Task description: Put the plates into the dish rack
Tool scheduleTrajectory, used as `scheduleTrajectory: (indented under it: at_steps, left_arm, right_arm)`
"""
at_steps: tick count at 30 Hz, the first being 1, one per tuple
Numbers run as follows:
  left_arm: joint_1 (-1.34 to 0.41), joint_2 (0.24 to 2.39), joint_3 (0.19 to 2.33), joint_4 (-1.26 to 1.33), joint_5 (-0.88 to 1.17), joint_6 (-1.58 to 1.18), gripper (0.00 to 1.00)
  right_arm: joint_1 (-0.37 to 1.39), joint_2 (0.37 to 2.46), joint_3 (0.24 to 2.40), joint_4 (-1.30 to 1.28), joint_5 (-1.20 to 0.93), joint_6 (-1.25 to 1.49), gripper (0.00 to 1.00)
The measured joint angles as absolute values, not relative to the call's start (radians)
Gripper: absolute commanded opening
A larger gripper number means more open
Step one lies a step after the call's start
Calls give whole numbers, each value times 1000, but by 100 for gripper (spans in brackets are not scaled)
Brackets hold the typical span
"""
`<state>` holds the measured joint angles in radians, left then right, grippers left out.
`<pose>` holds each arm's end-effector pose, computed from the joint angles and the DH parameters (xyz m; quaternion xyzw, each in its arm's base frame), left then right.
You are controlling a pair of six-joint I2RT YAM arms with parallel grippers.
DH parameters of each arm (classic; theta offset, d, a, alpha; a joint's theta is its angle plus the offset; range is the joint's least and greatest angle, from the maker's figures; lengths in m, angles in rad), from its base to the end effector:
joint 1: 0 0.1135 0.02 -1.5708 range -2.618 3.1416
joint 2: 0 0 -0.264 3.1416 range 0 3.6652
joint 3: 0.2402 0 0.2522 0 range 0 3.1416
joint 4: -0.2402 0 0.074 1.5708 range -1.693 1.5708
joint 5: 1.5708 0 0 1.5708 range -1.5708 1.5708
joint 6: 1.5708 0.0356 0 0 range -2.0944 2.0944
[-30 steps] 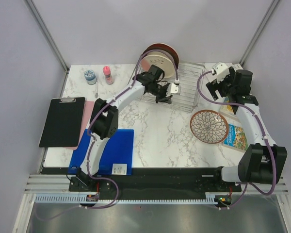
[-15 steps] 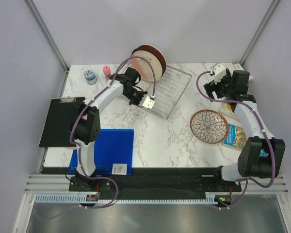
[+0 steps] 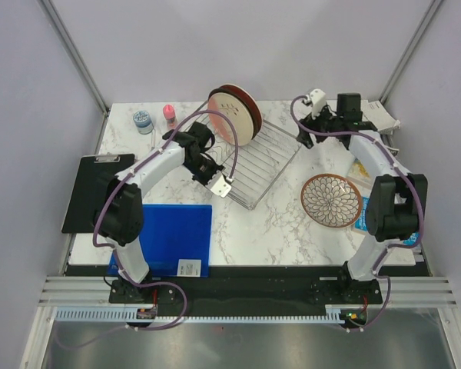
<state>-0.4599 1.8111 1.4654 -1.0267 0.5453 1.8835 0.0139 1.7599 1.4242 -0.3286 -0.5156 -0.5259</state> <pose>0.3092 -0.1738 0.2410 0.8934 0.3478 -0.1406 0.2473 0.4030 0.0232 0.2840 -0.3394 0.8081 0.1145 0.4677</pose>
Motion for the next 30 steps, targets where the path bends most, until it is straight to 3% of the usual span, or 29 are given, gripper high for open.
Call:
scheduleTrajectory:
  at_steps: [3, 7, 15, 18, 22, 23, 28, 30]
  left_arm:
    - [-455, 1811, 1465, -1022, 541, 1886, 6]
    - [-449, 1811, 1464, -1008, 532, 1887, 21]
    - [-440, 1818, 1443, -934, 487, 1886, 34]
    - [-439, 1814, 1436, -905, 482, 1882, 46]
    - [-439, 1805, 1420, -850, 482, 1855, 55]
    - [-439, 1800, 1413, -836, 481, 1843, 58]
    - [-434, 1794, 1370, -737, 451, 1777, 61]
    - [-433, 1788, 1361, -708, 447, 1726, 66]
  right_arm:
    - [87, 1819, 1497, -353, -530, -511, 82]
    - [158, 1908, 1596, -368, -524, -484, 81]
    - [155, 2096, 1792, -416, -458, -449, 81]
    - [151, 2138, 1835, -439, -433, -445, 78]
    - [151, 2177, 1888, -466, -416, -447, 63]
    - [151, 2183, 1893, -470, -415, -447, 54]
    - [151, 2193, 1899, -491, -414, -446, 36]
    - [151, 2193, 1899, -493, -414, -441, 22]
